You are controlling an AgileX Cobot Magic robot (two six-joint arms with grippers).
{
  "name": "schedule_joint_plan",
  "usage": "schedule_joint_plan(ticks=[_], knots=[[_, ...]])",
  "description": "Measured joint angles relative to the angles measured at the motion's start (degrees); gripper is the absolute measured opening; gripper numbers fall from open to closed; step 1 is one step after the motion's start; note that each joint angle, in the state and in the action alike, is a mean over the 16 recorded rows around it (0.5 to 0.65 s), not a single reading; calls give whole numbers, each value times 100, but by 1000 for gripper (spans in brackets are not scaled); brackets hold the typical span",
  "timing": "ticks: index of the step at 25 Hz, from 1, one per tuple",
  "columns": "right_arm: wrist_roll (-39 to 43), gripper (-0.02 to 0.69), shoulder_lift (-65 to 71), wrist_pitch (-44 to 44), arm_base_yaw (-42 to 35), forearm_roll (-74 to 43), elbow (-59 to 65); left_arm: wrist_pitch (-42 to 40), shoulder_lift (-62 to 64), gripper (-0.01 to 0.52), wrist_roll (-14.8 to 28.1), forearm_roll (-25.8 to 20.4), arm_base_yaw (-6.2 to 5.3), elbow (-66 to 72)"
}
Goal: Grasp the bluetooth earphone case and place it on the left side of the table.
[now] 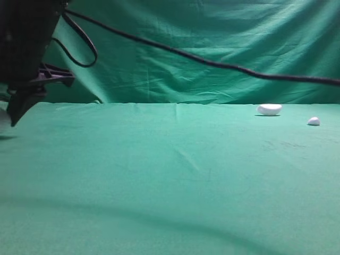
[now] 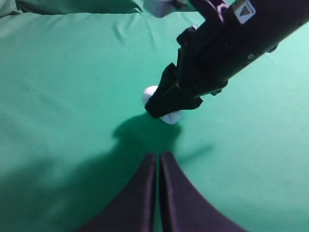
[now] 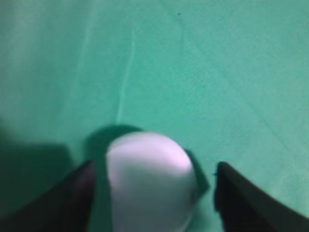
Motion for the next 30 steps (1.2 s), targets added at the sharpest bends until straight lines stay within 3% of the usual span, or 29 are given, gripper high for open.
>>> schedule_joint_plan(ticks=[3,6,16,19,30], knots=[[31,515,-199,229,0,-63,0,0,0,0,0,0,0,0],[92,473,-492,569,0,-234,-2,0,0,0,0,0,0,0],[682,109,-1750,2211,-10,-1638,2,0,0,0,0,0,-1,0],[864,29,-2145,2576,-44,-2006,58,0,0,0,0,0,-3,0],[1142,0,-4160,3020,-553,-1850,1303,0,0,0,0,0,-10,0]])
